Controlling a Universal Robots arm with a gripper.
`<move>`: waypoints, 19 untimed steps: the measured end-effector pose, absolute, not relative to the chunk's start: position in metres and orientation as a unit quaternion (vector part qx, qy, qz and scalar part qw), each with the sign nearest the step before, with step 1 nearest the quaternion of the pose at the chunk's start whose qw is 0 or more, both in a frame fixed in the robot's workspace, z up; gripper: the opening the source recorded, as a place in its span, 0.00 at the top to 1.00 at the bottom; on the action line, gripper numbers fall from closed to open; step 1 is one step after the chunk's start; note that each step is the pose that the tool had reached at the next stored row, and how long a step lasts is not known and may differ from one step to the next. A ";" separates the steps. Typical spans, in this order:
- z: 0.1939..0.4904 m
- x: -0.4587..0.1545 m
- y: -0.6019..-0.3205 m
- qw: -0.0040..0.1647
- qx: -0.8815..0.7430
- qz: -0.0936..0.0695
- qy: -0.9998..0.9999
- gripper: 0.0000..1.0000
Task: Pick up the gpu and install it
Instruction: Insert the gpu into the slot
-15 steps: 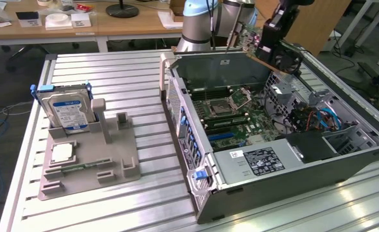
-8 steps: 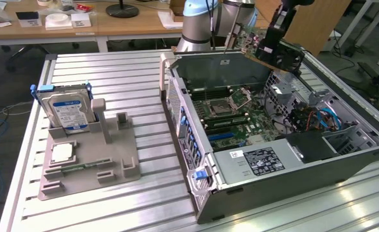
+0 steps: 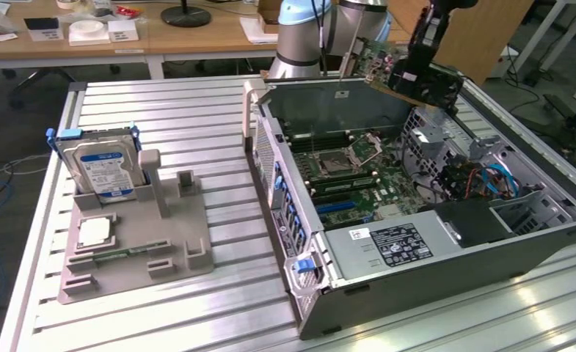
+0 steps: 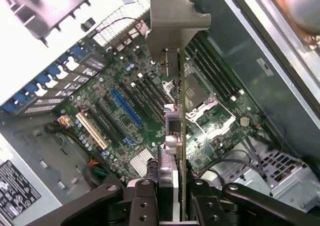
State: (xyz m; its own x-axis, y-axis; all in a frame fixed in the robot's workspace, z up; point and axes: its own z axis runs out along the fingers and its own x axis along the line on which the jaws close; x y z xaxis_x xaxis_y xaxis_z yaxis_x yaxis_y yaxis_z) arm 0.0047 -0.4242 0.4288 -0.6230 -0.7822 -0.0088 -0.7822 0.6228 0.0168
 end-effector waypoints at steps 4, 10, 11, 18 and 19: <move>0.429 0.005 -0.424 0.000 -0.467 0.009 0.884 0.72; 0.429 0.005 -0.424 -0.001 -0.514 0.009 0.858 0.72; 0.429 0.005 -0.424 -0.001 -0.522 0.009 0.853 0.72; 0.428 0.005 -0.424 0.002 -0.563 0.007 0.826 0.72; 0.427 0.005 -0.424 0.003 -0.570 0.007 0.822 0.72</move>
